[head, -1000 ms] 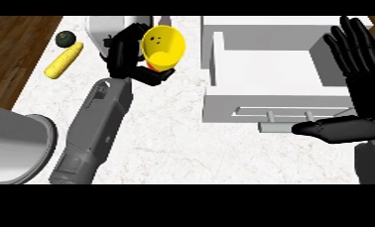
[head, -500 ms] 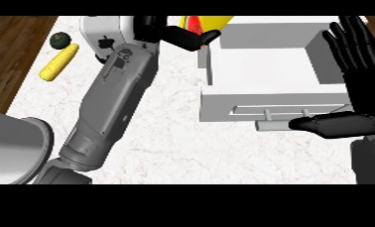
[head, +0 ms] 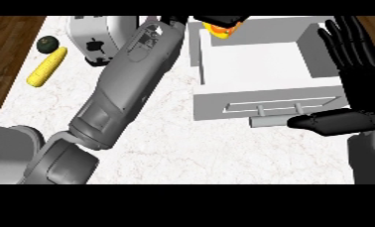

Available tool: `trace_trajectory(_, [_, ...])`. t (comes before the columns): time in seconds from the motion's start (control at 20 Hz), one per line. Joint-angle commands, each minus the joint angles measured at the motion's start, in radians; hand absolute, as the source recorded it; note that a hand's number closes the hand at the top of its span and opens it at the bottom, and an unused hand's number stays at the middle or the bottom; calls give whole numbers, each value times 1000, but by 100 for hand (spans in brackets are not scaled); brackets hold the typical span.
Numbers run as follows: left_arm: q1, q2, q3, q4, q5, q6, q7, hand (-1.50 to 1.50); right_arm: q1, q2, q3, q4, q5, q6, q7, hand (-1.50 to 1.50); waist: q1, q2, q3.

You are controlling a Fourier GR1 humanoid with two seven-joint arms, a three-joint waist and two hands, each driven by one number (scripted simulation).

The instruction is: Pick up the cup, place it into the drawer and close the drawer

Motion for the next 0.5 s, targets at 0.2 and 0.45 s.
trace_trajectory(0.2, [-58, 0, -136, 198, 48, -29, 67, 150, -43, -9, 14, -14, -31, 28, 22, -150, -65, 15, 1])
trace_trajectory(0.45, [-35, 0, -220, 210, 81, -62, 78, 150, -71, 1, 35, 23, -23, 34, 11, -150, -108, 26, 1])
